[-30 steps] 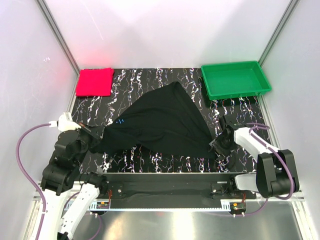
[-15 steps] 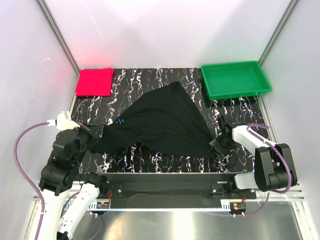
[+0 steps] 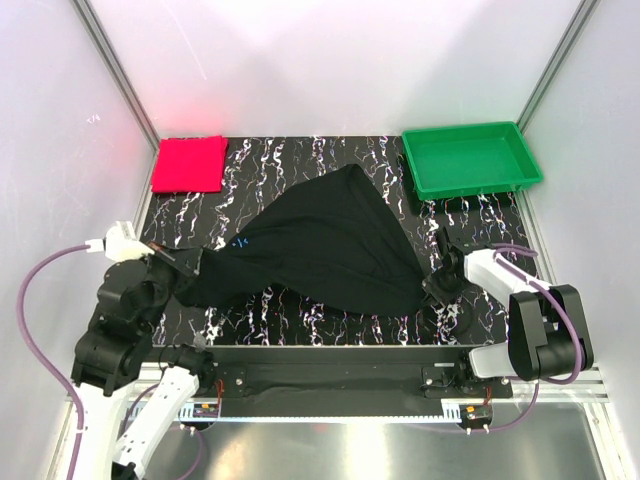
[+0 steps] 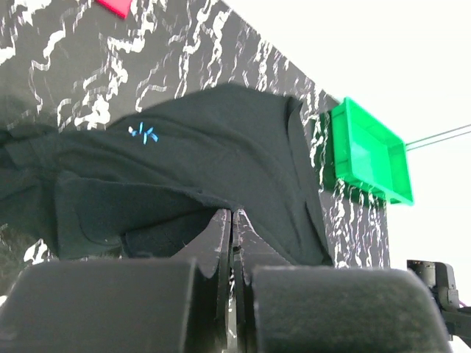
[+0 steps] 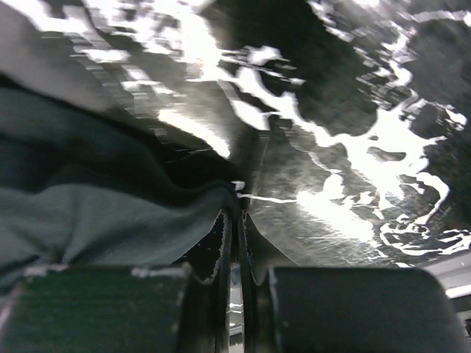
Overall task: Fold and stack the t-shirts
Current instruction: Flatten the tshirt out
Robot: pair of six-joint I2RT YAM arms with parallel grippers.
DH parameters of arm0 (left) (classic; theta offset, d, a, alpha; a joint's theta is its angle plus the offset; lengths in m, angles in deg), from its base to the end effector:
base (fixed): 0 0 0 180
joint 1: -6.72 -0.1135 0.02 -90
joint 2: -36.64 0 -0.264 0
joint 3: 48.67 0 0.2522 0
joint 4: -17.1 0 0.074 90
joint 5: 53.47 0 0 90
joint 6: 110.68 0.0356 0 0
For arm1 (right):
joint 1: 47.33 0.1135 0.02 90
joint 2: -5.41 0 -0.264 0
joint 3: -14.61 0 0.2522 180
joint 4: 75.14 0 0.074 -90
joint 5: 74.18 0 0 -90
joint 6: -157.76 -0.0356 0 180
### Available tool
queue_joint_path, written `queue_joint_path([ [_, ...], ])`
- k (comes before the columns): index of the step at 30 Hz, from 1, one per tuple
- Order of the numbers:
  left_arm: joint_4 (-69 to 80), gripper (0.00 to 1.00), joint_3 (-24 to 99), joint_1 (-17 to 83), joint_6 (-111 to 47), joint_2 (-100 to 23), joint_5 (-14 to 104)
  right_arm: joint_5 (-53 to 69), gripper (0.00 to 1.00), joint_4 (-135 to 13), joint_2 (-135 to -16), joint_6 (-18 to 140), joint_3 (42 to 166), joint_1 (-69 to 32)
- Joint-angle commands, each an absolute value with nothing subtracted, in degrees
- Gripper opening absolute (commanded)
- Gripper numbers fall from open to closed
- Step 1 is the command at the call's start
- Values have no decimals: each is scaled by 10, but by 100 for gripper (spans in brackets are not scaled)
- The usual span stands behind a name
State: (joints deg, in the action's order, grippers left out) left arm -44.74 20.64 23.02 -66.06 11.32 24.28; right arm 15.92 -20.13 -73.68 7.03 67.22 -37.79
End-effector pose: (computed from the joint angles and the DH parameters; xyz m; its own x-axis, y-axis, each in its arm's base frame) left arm 0.0658 -0.0114 0.3682 -0.2639 -0.6475 -0.7149 -0.1529 0.7599 -0.6318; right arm 0.2091 0.0351 0.1519 -0.6212 0.7802 -0.0739 0.7699 0.6252 0.1282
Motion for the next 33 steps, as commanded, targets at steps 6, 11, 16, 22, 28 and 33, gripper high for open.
queue_joint_path([
  [6, -303, 0, 335, 232, -583, 7, 207, 172, 0, -260, -705, 191, 842, -377],
  [11, -246, 0, 486, 231, -458, -96, 257, 147, 0, -276, -761, 251, 1024, -377],
  [16, -251, 0, 703, 231, -318, -196, 312, 124, 0, -274, -776, 308, 1197, -378],
  [22, -245, 0, 917, 231, -234, -225, 378, 87, 0, -274, -690, 311, 1287, -378],
  [28, -199, 0, 988, 234, -240, -165, 401, 69, 0, -276, -543, 335, 1277, -377],
  [33, -144, 0, 984, 264, -255, -108, 393, 51, 0, -276, -438, 296, 1267, -378],
])
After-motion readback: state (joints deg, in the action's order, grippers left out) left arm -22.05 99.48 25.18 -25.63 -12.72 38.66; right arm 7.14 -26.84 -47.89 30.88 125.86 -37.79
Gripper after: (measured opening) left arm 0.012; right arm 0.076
